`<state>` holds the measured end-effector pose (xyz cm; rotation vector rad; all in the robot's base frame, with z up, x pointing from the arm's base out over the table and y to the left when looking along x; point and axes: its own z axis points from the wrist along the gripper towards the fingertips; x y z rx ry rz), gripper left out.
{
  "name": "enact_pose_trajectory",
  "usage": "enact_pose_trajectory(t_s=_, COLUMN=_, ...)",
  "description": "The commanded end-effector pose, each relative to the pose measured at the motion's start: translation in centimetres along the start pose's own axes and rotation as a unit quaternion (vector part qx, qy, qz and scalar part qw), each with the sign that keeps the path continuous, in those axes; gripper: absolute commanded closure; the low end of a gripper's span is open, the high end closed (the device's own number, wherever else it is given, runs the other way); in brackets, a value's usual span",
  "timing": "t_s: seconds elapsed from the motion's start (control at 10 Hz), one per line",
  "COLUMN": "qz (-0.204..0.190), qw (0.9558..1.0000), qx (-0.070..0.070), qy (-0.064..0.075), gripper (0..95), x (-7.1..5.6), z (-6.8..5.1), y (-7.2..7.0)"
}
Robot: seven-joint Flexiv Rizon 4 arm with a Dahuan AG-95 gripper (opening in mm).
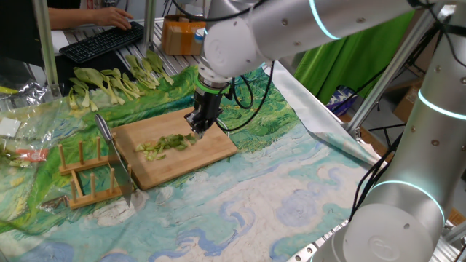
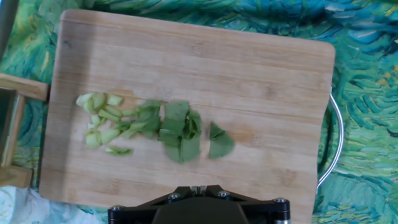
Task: Chop the pakchoi
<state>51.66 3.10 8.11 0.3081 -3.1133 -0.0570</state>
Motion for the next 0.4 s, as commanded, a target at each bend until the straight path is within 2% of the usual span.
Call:
enact_pose_trajectory(t_s=0.1, qz=0.003, qw=1.0, qx=0.003, qy=0.001, gripper=95.0, x=0.33, z=-0.15, y=0.01)
enact_pose_trajectory(t_s=0.4, qz=0.007, qw=1.0, qx=0.003, qy=0.001, gripper=95.0, x=0.35, z=-0.13, y=0.02)
